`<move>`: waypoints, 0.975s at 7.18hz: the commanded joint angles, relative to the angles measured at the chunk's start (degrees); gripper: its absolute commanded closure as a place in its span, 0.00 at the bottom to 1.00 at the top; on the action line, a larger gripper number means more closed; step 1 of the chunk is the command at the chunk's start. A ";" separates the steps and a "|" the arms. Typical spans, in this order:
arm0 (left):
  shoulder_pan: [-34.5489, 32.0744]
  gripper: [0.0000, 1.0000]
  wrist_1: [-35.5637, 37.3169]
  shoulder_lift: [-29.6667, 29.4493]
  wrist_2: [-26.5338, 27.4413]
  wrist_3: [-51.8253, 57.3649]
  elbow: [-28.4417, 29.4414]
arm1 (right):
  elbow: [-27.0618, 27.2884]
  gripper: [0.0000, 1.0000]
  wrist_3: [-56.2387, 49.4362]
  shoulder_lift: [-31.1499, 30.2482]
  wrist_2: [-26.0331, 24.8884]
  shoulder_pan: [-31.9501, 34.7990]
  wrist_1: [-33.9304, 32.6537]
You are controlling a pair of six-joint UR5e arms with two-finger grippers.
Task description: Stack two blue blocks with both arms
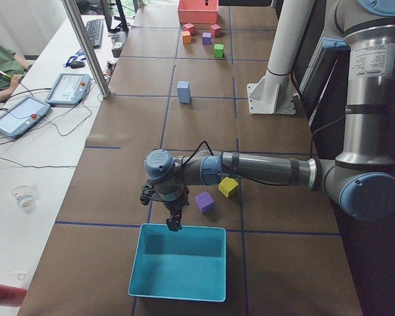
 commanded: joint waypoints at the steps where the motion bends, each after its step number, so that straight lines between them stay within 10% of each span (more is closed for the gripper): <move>1: 0.13 0.00 0.00 0.65 0.10 0.01 -0.39 | -0.09 0.00 0.01 0.04 0.09 -0.03 0.00; 7: 0.04 0.00 -0.09 0.65 0.10 0.10 -0.47 | -0.44 0.00 0.01 0.04 1.14 -0.03 0.00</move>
